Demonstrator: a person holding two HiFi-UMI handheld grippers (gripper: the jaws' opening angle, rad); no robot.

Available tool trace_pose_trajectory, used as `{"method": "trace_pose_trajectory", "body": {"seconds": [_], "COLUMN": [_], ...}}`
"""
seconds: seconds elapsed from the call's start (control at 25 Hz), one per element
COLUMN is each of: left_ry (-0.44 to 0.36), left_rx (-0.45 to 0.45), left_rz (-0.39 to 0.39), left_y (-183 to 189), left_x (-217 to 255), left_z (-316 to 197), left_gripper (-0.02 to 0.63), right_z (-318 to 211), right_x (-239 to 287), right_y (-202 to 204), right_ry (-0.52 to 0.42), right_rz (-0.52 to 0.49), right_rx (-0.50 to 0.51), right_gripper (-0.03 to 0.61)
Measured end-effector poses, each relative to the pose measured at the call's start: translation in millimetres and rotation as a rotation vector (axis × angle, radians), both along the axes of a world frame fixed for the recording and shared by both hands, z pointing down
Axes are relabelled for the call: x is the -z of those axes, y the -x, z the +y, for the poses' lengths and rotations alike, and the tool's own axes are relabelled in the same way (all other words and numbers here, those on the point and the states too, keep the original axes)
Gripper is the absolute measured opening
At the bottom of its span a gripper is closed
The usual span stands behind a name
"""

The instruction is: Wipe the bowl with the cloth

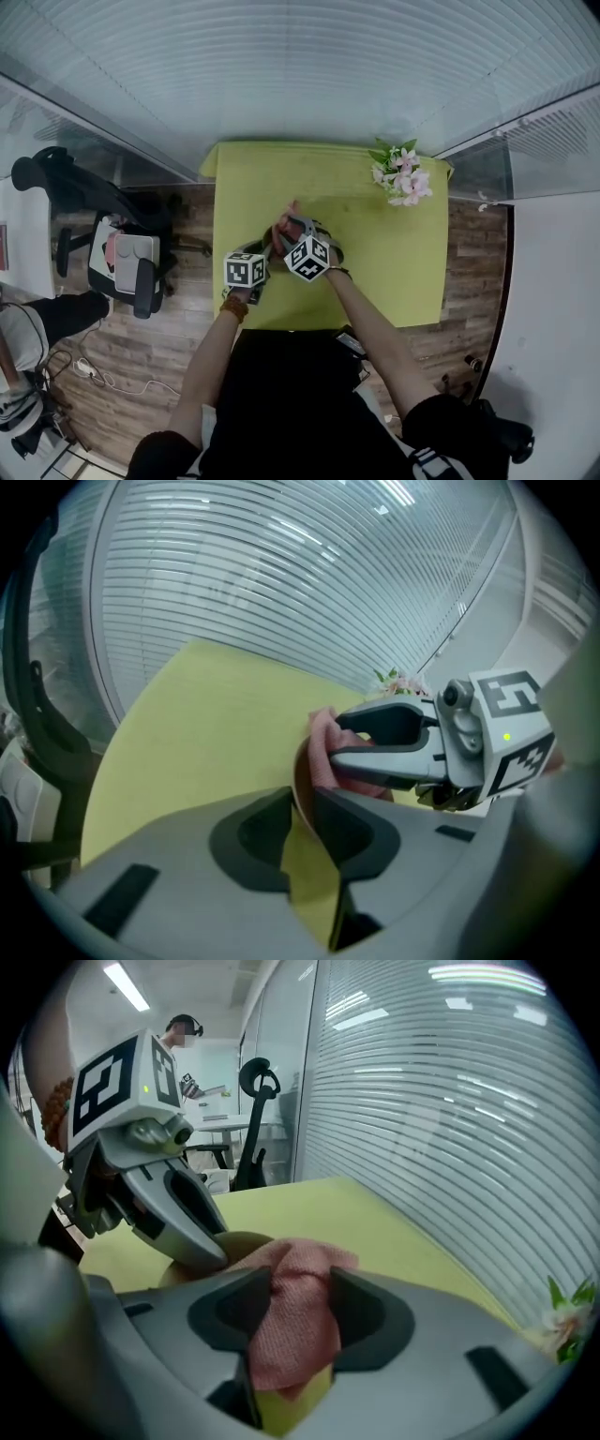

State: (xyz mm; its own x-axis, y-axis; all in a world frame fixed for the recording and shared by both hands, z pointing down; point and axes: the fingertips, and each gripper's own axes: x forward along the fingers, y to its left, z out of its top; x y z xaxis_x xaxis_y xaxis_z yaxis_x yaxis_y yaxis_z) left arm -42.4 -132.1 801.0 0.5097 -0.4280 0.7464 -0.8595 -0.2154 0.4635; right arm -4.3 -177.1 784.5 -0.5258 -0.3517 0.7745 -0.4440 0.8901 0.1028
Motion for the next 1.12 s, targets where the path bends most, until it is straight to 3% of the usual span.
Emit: {"method": "trace_pose_trajectory", "body": {"seconds": [0.12,0.28,0.4,0.48,0.56,0.68,0.84,1.04,1.12], "left_ry": [-0.004,0.004,0.010,0.012,-0.034,-0.208,-0.504,-0.823,-0.917], "left_rx": [0.013,0.019,0.032,0.054,0.070,0.027,-0.062,-0.180,-0.211], "left_rz": [0.001,-0.006,0.000,-0.007,0.000,0.029,0.019,-0.073,-0.156], "left_y": [2,-3,-3,4,12,15,21,19,21], "left_x": [0,-3,-6,-4,11,61,150,257,287], "left_z": [-2,0,-1,-1,-5,-11,-8,7,12], "left_gripper": [0.077,0.077,0.074,0.055,0.023,0.020,0.020,0.017,0.018], "right_z": [0,0,-1,3,8,10,20,36,38], "right_x": [-12,-23,-26,-19,2,54,146,237,260], "right_y": [2,3,4,9,14,17,23,36,42], "right_ry": [0.041,0.057,0.110,0.146,0.120,-0.012,-0.187,-0.481,-0.553], "right_rz": [0.032,0.057,0.035,0.006,-0.025,-0.086,-0.163,-0.090,-0.078], "right_rx": [0.024,0.005,-0.064,-0.054,-0.013,-0.018,0.012,0.138,0.147], "right_gripper": [0.192,0.122,0.109,0.090,0.064,0.058,0.067,0.100,0.083]}}
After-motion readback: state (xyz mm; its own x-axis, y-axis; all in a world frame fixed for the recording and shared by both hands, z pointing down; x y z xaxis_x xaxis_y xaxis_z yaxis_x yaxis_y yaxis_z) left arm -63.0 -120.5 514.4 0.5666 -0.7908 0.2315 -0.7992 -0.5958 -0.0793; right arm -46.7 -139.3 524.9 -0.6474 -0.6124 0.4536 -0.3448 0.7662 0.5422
